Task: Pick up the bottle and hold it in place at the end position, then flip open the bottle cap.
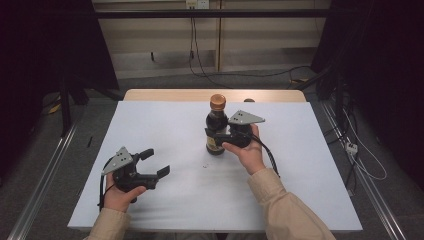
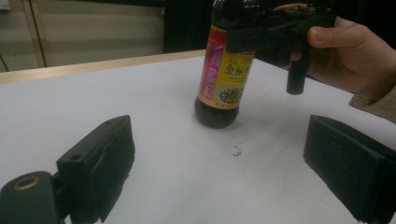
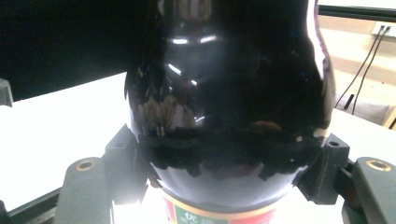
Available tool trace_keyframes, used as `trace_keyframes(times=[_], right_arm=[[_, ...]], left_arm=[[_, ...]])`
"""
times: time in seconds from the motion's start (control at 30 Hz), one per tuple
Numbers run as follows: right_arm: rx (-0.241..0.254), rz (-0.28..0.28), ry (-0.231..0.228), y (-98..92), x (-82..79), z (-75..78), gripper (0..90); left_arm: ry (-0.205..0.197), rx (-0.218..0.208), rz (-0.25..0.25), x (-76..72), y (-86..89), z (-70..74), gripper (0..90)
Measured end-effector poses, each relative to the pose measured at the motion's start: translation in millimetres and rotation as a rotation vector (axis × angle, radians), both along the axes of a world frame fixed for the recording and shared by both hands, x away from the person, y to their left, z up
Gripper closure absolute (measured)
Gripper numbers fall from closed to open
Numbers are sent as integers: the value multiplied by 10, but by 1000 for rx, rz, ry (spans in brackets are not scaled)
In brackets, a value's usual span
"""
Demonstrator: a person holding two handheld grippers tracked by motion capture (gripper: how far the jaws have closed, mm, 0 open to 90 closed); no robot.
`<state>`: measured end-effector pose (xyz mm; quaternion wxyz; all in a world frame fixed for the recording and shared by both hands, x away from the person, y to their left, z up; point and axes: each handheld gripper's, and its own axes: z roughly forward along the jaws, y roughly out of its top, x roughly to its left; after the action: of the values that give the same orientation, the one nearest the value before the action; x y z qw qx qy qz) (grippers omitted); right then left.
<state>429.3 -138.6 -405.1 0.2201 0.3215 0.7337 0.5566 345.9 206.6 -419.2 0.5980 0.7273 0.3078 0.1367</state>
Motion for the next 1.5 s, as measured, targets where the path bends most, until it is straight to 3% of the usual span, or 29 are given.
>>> trace_keyframes(times=[0.23,0.37,0.73,0.77,0.9,0.93,1.13,1.27,1.4,1.5], right_arm=[[5,0,-1,-3,0,-12,302],[3,-1,-1,2,-2,-14,303],[7,-7,1,7,-4,-23,304],[7,-8,1,8,-4,-23,304],[9,-8,3,8,-4,-25,304],[10,-8,3,8,-5,-25,304],[7,-10,7,8,-6,-22,304],[7,-10,6,10,-5,-23,304],[10,-11,10,9,-5,-25,304],[10,-14,10,10,-5,-27,304]], left_arm=[[12,0,14,52,-39,63,100],[12,24,1,87,-55,114,108],[-2,53,-23,136,-110,240,366],[10,50,-23,162,-133,270,382],[25,66,-45,215,-193,298,427],[19,89,-33,242,-236,296,441],[53,97,-29,361,-302,283,486],[53,98,-28,447,-315,322,504],[59,99,-32,520,-328,410,534],[67,111,-64,590,-388,494,561]])
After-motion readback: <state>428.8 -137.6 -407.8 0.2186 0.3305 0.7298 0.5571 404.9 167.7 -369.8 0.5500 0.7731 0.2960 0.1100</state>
